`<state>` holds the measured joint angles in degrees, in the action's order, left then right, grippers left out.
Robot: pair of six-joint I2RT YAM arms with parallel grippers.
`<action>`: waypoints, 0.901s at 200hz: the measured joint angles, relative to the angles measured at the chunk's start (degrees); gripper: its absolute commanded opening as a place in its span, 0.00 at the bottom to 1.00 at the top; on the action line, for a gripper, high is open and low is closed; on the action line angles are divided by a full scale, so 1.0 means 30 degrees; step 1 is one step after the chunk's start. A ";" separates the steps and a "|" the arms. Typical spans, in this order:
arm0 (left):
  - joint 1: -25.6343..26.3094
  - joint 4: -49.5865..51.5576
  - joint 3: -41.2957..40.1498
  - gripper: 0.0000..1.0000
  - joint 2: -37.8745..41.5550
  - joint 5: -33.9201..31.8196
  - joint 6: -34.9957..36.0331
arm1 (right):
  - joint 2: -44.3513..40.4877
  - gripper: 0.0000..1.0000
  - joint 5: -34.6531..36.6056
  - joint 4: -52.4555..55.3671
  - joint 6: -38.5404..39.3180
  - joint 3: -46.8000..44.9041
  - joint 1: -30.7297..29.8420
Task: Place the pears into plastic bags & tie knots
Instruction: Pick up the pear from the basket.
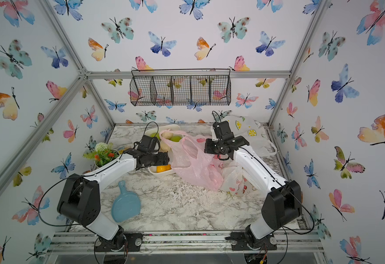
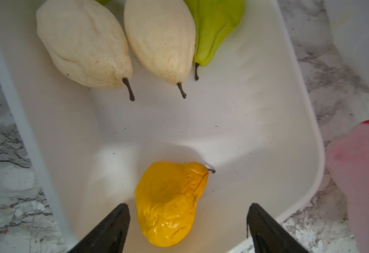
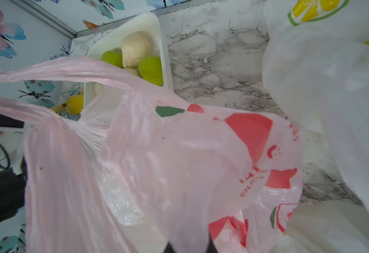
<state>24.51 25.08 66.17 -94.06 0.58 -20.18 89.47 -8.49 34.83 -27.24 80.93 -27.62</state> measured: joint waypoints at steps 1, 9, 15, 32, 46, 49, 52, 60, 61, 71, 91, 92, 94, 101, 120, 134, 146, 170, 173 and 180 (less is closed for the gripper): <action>0.0022 0.0044 0.0051 0.86 -0.0175 -0.0109 0.0022 | 0.0000 0.03 -0.0015 -0.0007 0.0007 -0.0007 0.0000; 0.0124 0.0299 0.0197 0.86 -0.0663 -0.0379 0.0066 | -0.0007 0.03 -0.0146 -0.0058 0.0044 -0.0066 0.0073; 0.0197 0.0415 0.0211 0.86 -0.0940 -0.0466 0.0102 | -0.0007 0.03 -0.0211 -0.0087 0.0066 -0.0109 0.0146; 0.0401 0.0736 0.0036 0.85 -0.1392 -0.0503 0.0160 | -0.0073 0.03 -0.0321 -0.0270 0.0117 -0.0350 0.0408; 0.0495 0.0801 -0.0102 0.81 -0.1581 -0.0503 0.0189 | -0.0153 0.03 -0.0452 -0.0393 0.0109 -0.0634 0.0590; 0.0510 0.0801 -0.0102 0.79 -0.1654 -0.0495 0.0197 | -0.0153 0.03 -0.0488 -0.0408 0.0109 -0.0678 0.0597; 0.0539 0.0794 -0.0095 0.78 -0.1690 -0.0503 0.0226 | -0.0153 0.03 -0.0525 -0.0423 0.0109 -0.0707 0.0612; 0.0568 0.0699 -0.0051 0.72 -0.1902 -0.0510 0.0189 | -0.0153 0.03 -0.0597 -0.0466 0.0109 -0.0758 0.0685; 0.0568 0.0670 -0.0044 0.72 -0.1931 -0.0510 0.0197 | -0.0153 0.03 -0.0612 -0.0481 0.0109 -0.0765 0.0685; 0.0568 0.0466 0.0044 0.64 -0.2208 -0.0510 0.0240 | -0.0153 0.03 -0.0663 -0.0525 0.0109 -0.0801 0.0699; 0.0525 0.0284 0.0219 0.53 -0.2463 -0.0452 0.0248 | -0.0153 0.03 -0.0699 -0.0670 0.0109 -0.0823 0.0699; 0.0532 0.0284 0.0233 0.53 -0.2463 -0.0444 0.0299 | -0.0153 0.03 -0.0699 -0.0678 0.0109 -0.0823 0.0699; 0.0532 0.0284 0.0240 0.52 -0.2463 -0.0452 0.0291 | -0.0153 0.03 -0.0707 -0.0685 0.0109 -0.0823 0.0699; 0.0525 0.0284 0.0299 0.52 -0.2433 -0.0452 0.0291 | -0.0153 0.03 -0.0714 -0.0714 0.0109 -0.0823 0.0699; 0.0437 0.0641 0.0401 0.50 -0.2025 -0.0459 0.0321 | -0.0160 0.03 -0.0765 -0.0831 0.0117 -0.0882 0.0699; 0.0335 0.0984 0.0430 0.49 -0.0991 -0.0459 0.0342 | -0.0189 0.03 -0.0816 -0.0911 0.0124 -0.1078 0.0721; 0.0240 0.1311 0.0576 0.49 0.0226 -0.0444 0.0350 | -0.0182 0.03 -0.0831 -0.0918 0.0131 -0.1224 0.0736; 0.0168 0.1734 0.1224 0.49 0.3024 -0.0270 0.0321 | -0.0182 0.03 -0.0845 -0.0954 0.0182 -0.1413 0.0736; 0.0146 0.1763 0.1304 0.49 0.3402 -0.0248 0.0306 | -0.0189 0.03 -0.0845 -0.0976 0.0189 -0.1435 0.0736; 0.0131 0.1858 0.1472 0.49 0.4044 -0.0211 0.0299 | -0.0189 0.03 -0.0874 -0.1049 0.0197 -0.1486 0.0736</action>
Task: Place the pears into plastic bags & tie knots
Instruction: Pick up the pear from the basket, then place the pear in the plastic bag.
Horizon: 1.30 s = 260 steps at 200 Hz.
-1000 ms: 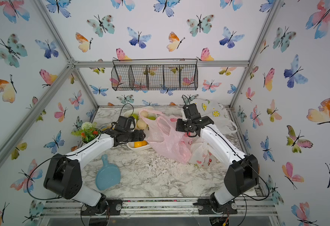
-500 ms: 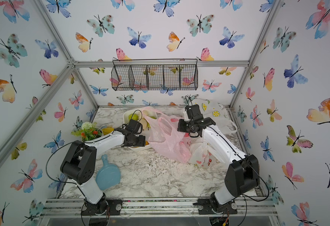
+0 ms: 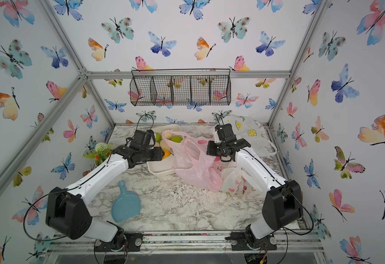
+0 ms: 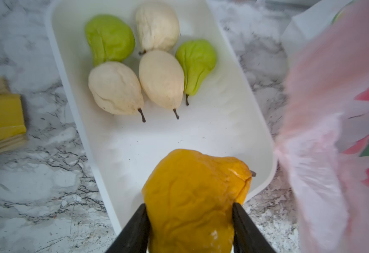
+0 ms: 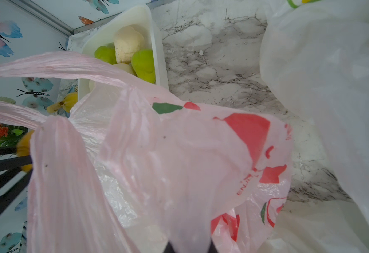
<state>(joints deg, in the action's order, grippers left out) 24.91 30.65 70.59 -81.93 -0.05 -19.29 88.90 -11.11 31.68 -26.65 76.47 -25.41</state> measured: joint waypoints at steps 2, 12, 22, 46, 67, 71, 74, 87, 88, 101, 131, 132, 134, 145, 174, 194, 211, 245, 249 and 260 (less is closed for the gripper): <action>-0.0007 0.0015 0.0058 0.49 0.0248 0.0029 -0.0007 | -0.0015 0.03 -0.0022 -0.0022 0.0000 -0.0015 0.0000; -0.0015 0.0036 0.0291 0.49 0.1144 0.0146 -0.0073 | -0.0066 0.03 -0.0102 -0.0240 0.0044 -0.0160 0.0000; -0.0007 0.0029 0.0583 0.49 0.1829 0.0408 -0.0197 | -0.0219 0.03 -0.0226 -0.0423 0.0066 -0.0379 0.0000; 0.0393 -0.0087 0.1683 0.49 0.2215 0.0925 -0.0517 | -0.0641 0.03 -0.0605 -0.0874 0.0051 -0.0889 0.0000; 0.1304 -0.0474 0.2987 0.48 0.1304 0.1217 -0.0517 | -0.1027 0.03 -0.0976 -0.1355 -0.0036 -0.1333 0.0000; 0.1457 -0.0525 0.3220 0.47 0.1005 0.1268 -0.0510 | -0.1093 0.03 -0.0998 -0.1421 -0.0066 -0.1406 0.0000; 0.1552 -0.0568 0.3373 0.47 0.0823 0.1311 -0.0503 | -0.1129 0.03 -0.1027 -0.1472 -0.0102 -0.1457 0.0000; 0.1902 -0.0561 0.3767 0.47 0.0000 0.1428 -0.0466 | -0.1231 0.03 -0.1056 -0.1661 -0.0189 -0.1581 0.0000; 0.1931 -0.0554 0.3781 0.47 -0.0080 0.1435 -0.0459 | -0.1239 0.03 -0.1064 -0.1668 -0.0197 -0.1581 0.0000; 0.2106 -0.0211 0.3723 0.47 -0.0692 0.1421 -0.0437 | -0.1253 0.03 -0.1042 -0.1880 -0.0255 -0.1617 0.0000; 0.2076 0.0248 0.2514 0.46 -0.0743 0.1246 -0.0510 | -0.1253 0.03 -0.1049 -0.2215 -0.0357 -0.1647 0.0000; 0.2084 0.0240 0.2455 0.46 -0.0721 0.1246 -0.0517 | -0.1253 0.03 -0.1042 -0.2222 -0.0364 -0.1647 0.0000; 0.2084 0.0233 0.2331 0.46 -0.0699 0.1253 -0.0517 | -0.1253 0.03 -0.1042 -0.2244 -0.0379 -0.1654 0.0000; 0.2113 0.0233 0.1923 0.46 -0.0612 0.1246 -0.0656 | -0.1253 0.03 -0.1049 -0.2324 -0.0401 -0.1676 0.0000; 0.2208 0.0525 0.1559 0.46 -0.0554 0.1086 -0.1049 | -0.1268 0.03 -0.1013 -0.2419 -0.0525 -0.1712 0.0000; 0.1916 0.0423 0.0634 0.47 0.0007 0.0903 -0.1173 | -0.1355 0.03 -0.0933 -0.2499 -0.0612 -0.1814 0.0000; 0.1639 0.0379 -0.0095 0.47 0.0736 0.1180 -0.1319 | -0.1392 0.03 -0.0903 -0.2521 -0.0605 -0.1851 0.0000; 0.1625 -0.1464 -0.0758 0.46 0.2812 0.3417 -0.1953 | -0.1392 0.03 -0.0933 -0.2565 -0.0743 -0.1974 0.0000; 0.1661 -0.1763 -0.0787 0.46 0.3067 0.3519 -0.2055 | -0.1392 0.03 -0.0940 -0.2565 -0.0758 -0.1974 0.0000; 0.1741 -0.2186 -0.0823 0.45 0.3483 0.3599 -0.2157 | -0.1392 0.03 -0.0933 -0.2608 -0.0772 -0.1974 0.0000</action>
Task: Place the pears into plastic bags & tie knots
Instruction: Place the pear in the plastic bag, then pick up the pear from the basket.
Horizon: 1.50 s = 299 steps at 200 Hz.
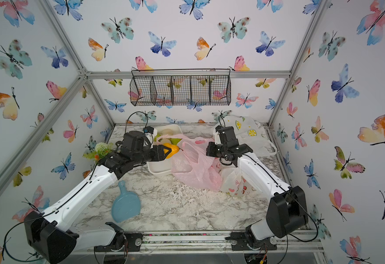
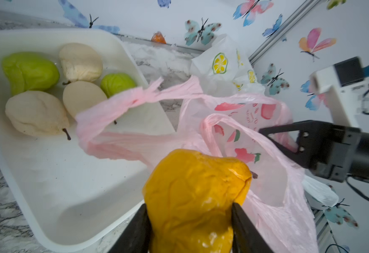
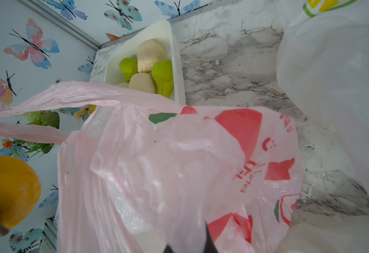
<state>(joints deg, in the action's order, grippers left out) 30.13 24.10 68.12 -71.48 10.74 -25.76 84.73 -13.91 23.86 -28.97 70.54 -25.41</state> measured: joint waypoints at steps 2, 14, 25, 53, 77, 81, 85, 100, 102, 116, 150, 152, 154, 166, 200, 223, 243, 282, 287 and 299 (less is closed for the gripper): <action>0.0015 -0.0036 0.0000 0.45 0.0051 -0.0036 0.0000 | 0.0000 0.03 0.0000 -0.0007 -0.0007 0.0000 0.0000; 0.0109 -0.0073 0.0007 0.45 0.0058 -0.0146 0.0029 | 0.0000 0.03 0.0000 -0.0051 -0.0029 0.0000 0.0000; 0.0124 0.0066 0.0007 0.45 -0.0321 -0.0255 0.0087 | 0.0000 0.03 0.0007 -0.0058 -0.0029 0.0000 0.0000; 0.0197 0.0641 -0.0073 0.43 -0.1348 -0.0729 0.0328 | 0.0000 0.03 0.0022 -0.0066 -0.0036 0.0000 0.0000; 0.0699 0.1144 -0.0066 0.44 -0.1865 -0.1617 0.0831 | 0.0000 0.03 0.0007 -0.0131 -0.0131 0.0000 0.0000; 0.0809 0.1144 -0.0058 0.44 -0.1938 -0.1676 0.0882 | 0.0000 0.03 0.0000 -0.0138 -0.0138 0.0000 0.0000; 0.1005 0.1158 -0.0036 0.44 -0.2113 -0.1792 0.0969 | 0.0000 0.03 -0.0007 -0.0138 -0.0160 0.0000 0.0000; 0.1610 0.1166 0.0226 0.45 -0.2922 -0.1836 0.1239 | 0.0000 0.03 -0.0029 -0.0168 -0.0204 0.0000 0.0000; 0.1654 0.1151 0.0255 0.45 -0.3016 -0.1843 0.1253 | 0.0000 0.03 -0.0036 -0.0168 -0.0204 0.0000 0.0000; 0.2164 0.1093 0.0823 0.46 -0.4153 -0.1851 0.1392 | 0.0000 0.03 -0.0146 -0.0291 -0.0328 -0.0044 0.0000; 0.3366 0.0539 0.3920 0.57 -0.7978 -0.1311 0.1530 | -0.0073 0.03 -0.0117 -0.0954 -0.1035 -0.1071 0.0000; 0.3453 0.0423 0.4102 0.58 -0.8204 -0.1246 0.1530 | -0.0080 0.03 -0.0102 -0.0962 -0.1122 -0.1129 0.0000; 0.3534 0.0299 0.4240 0.58 -0.8386 -0.1158 0.1523 | -0.0080 0.03 -0.0058 -0.0962 -0.1158 -0.1195 0.0000; 0.4007 -0.0299 0.4481 0.60 -0.9114 -0.0772 0.1574 | -0.0080 0.03 0.0211 -0.0962 -0.1530 -0.1501 0.0000; 0.4444 -0.1209 0.3985 0.76 -1.0295 0.0546 0.1967 | -0.0080 0.03 0.1093 -0.1056 -0.2572 -0.1661 0.0073; 0.3716 -0.1399 0.3694 0.85 -1.0214 0.1734 0.2244 | -0.0080 0.03 0.1727 -0.1035 -0.2922 -0.1661 0.0306; 0.2710 -0.1341 0.3228 0.84 -0.9282 0.2550 0.2492 | -0.0080 0.03 0.2040 -0.0947 -0.3024 -0.1661 0.0750; -0.0168 0.0029 0.2455 0.83 -0.5122 0.3453 0.3934 | -0.0102 0.03 0.2178 -0.0838 -0.3155 -0.1872 0.1297; -0.0605 -0.0095 0.2106 0.83 -0.4517 0.3723 0.4182 | -0.0102 0.03 0.2171 -0.0838 -0.3162 -0.1923 0.1355; -0.2055 -0.0379 0.0969 0.83 -0.2812 0.4371 0.4656 | -0.0102 0.03 0.2149 -0.0838 -0.3198 -0.2004 0.1377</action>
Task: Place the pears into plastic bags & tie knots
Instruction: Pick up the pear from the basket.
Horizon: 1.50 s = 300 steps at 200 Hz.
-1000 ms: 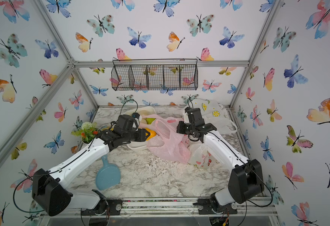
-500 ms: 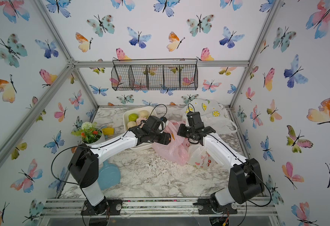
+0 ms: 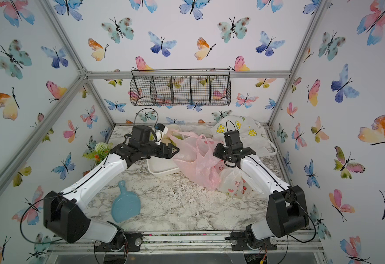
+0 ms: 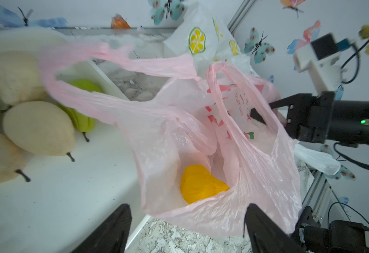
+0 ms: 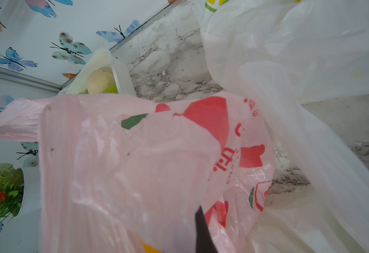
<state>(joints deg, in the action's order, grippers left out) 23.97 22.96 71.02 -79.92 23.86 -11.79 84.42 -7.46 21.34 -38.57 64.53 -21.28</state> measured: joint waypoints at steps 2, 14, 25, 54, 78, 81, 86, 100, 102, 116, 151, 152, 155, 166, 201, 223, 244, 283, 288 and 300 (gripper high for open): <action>-0.0270 -0.0007 -0.0189 0.83 0.0262 0.0036 0.0000 | 0.0000 0.03 -0.0007 0.0000 0.0000 0.0000 0.0000; -0.1647 -0.0328 -0.0947 0.83 0.0969 -0.0270 -0.0044 | 0.0000 0.03 -0.0058 -0.0022 0.0007 0.0000 0.0000; -0.2652 -0.0415 -0.1209 0.84 0.0772 -0.1545 -0.0321 | 0.0000 0.03 -0.0124 -0.0022 0.0015 0.0007 0.0000; -0.3657 0.0415 0.0306 0.84 -0.3002 -0.5872 -0.0750 | 0.0000 0.03 -0.0546 -0.0138 0.0073 0.0007 0.0000; -0.3563 0.0918 0.2273 0.84 -0.6477 -0.8036 -0.1180 | 0.0000 0.03 -0.0809 -0.0284 0.0095 0.0007 0.0000; -0.3541 0.0984 0.2448 0.84 -0.6790 -0.8174 -0.1260 | 0.0000 0.03 -0.0838 -0.0299 0.0095 0.0007 0.0000; -0.3504 0.1100 0.2747 0.84 -0.7249 -0.8539 -0.1384 | 0.0000 0.03 -0.0882 -0.0299 0.0095 0.0007 0.0000; -0.3402 0.1319 0.3439 0.84 -0.8014 -0.9260 -0.1559 | 0.0000 0.03 -0.0976 -0.0342 0.0102 0.0000 0.0000; -0.3388 0.1333 0.3555 0.84 -0.8109 -0.9355 -0.1610 | 0.0000 0.03 -0.0991 -0.0357 0.0102 0.0000 0.0000; -0.3235 0.1406 0.4437 0.84 -0.8714 -1.0003 -0.1698 | 0.0000 0.03 -0.1035 -0.0401 0.0146 0.0000 0.0000; -0.2732 0.1399 0.6543 0.82 -1.0535 -1.1118 -0.1727 | 0.0000 0.03 -0.1122 -0.0444 0.0226 0.0000 0.0000; -0.2718 0.1413 0.6615 0.82 -1.0593 -1.1147 -0.1727 | 0.0000 0.03 -0.1129 -0.0437 0.0219 0.0000 0.0000; -0.2688 0.1421 0.6805 0.82 -1.0826 -1.1249 -0.1719 | 0.0000 0.03 -0.1144 -0.0444 0.0226 0.0000 0.0000; -0.2601 0.1421 0.7220 0.81 -1.1584 -1.1562 -0.1683 | 0.0000 0.03 -0.1173 -0.0437 0.0226 0.0000 0.0007; -0.2448 0.2033 0.8153 0.78 -1.3493 -1.2517 -0.1413 | 0.0000 0.03 -0.1180 -0.0430 0.0350 0.0000 0.0066; -0.2382 0.2397 0.8765 0.78 -1.4061 -1.3078 -0.1129 | 0.0000 0.03 -0.1173 -0.0437 0.0379 0.0000 0.0080; -0.2280 0.2688 0.9449 0.76 -1.4899 -1.3602 -0.0831 | 0.0000 0.03 -0.1180 -0.0437 0.0379 0.0000 0.0080; -0.2084 0.2892 1.0163 0.57 -1.5497 -1.4491 -0.0372 | 0.0000 0.03 -0.1173 -0.0430 0.0379 0.0000 0.0080; -0.2084 0.2929 1.0236 0.53 -1.5526 -1.4498 -0.0291 | 0.0000 0.03 -0.1173 -0.0430 0.0379 0.0000 0.0080; -0.2069 0.3162 1.0448 0.46 -1.5562 -1.4469 -0.0175 | 0.0000 0.03 -0.1173 -0.0430 0.0379 0.0000 0.0080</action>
<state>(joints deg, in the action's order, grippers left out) 17.76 32.45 102.37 -126.61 -19.55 -12.32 84.42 -10.98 20.05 -37.43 64.53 -21.04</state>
